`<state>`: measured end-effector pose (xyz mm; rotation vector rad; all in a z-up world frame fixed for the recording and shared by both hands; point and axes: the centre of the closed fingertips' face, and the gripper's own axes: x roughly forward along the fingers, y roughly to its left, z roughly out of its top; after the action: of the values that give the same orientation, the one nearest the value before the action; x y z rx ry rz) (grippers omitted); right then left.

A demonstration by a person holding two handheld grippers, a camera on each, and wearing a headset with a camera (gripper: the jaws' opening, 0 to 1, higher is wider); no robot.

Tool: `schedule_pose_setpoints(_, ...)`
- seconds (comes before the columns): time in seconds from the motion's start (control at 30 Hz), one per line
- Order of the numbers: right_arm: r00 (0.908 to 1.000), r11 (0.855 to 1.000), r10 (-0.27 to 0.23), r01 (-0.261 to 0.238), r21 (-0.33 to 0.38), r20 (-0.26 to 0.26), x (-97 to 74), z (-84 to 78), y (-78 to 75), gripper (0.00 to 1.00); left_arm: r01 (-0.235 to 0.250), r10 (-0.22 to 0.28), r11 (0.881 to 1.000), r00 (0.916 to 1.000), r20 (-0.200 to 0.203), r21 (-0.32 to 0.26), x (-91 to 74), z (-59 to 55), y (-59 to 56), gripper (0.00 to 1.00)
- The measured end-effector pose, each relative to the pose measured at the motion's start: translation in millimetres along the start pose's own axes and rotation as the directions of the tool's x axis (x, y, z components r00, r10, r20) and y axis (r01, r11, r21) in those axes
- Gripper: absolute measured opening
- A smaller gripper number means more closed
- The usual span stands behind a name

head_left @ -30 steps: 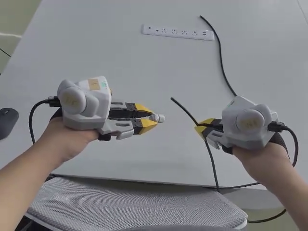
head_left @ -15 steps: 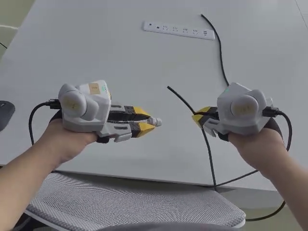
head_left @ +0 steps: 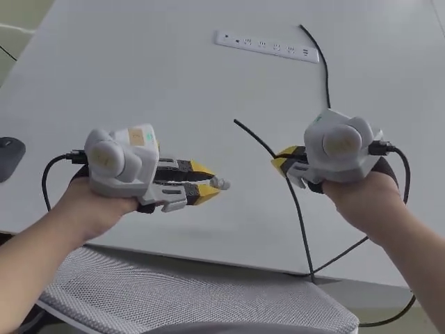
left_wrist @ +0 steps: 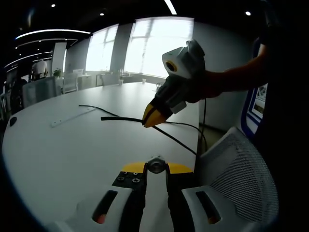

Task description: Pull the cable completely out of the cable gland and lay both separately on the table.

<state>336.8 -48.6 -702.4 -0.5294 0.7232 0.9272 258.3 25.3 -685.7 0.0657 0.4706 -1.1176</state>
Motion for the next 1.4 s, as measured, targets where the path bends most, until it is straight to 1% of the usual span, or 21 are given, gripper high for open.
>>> schedule_pose_setpoints(0.3,0.9997,0.999,0.02,-0.02,-0.038,-0.012,18.5,13.6,-0.7,0.0,-0.005,0.005,1.0,1.0,-0.006,-0.006,-8.1,-13.0,2.2,0.15)
schedule_pose_setpoints(0.37,0.9996,0.999,0.026,-0.026,-0.043,-0.013,23.2,17.2,-0.3,0.0,-0.008,0.008,1.0,0.9999,-0.007,-0.017,-9.5,-16.7,3.7,0.15)
schedule_pose_setpoints(0.53,0.9989,0.997,0.044,-0.045,-0.059,-0.018,36.1,26.7,2.6,0.0,-0.011,0.011,0.999,0.9999,-0.007,-0.031,-12.3,-23.3,5.5,0.15)
schedule_pose_setpoints(0.67,0.9981,0.995,0.058,-0.059,-0.076,-0.023,47.7,33.3,5.4,0.0,-0.007,0.007,0.999,0.9999,-0.014,-0.033,-13.6,-29.2,6.3,0.15)
schedule_pose_setpoints(0.83,0.9962,0.99,0.083,-0.086,-0.115,-0.024,62.5,44.8,13.3,0.0,-0.011,0.01,0.999,0.9998,-0.019,-0.04,-16.1,-36.6,9.9,0.15)
schedule_pose_setpoints(0.9,0.9954,0.988,0.093,-0.096,-0.124,-0.024,68.5,48.2,16.1,0.0,-0.022,0.021,0.999,0.9996,-0.02,-0.042,-17.6,-39.4,12.8,0.15)
schedule_pose_setpoints(1.2,0.9894,0.973,0.142,-0.145,-0.179,-0.034,97.5,59.9,31.1,0.0,-0.03,0.029,0.998,0.9991,-0.032,-0.061,-24.3,-52.6,19.5,0.15)
schedule_pose_setpoints(1.3,0.9859,0.968,0.164,-0.167,-0.189,-0.033,107.6,64.2,37.9,0.0,-0.035,0.033,0.997,0.9988,-0.037,-0.064,-26.2,-57.1,22.3,0.15)
schedule_pose_setpoints(1.37,0.983,0.963,0.178,-0.184,-0.198,-0.045,115.3,64.8,43.0,0.0,-0.035,0.033,0.997,0.9985,-0.044,-0.062,-26.8,-59.8,23.6,0.15)
schedule_pose_setpoints(1.4,0.9811,0.96,0.189,-0.193,-0.204,-0.041,119.6,66.7,46.1,0.0,-0.034,0.031,0.998,0.9983,-0.049,-0.06,-26.9,-61.3,24.2,0.16)
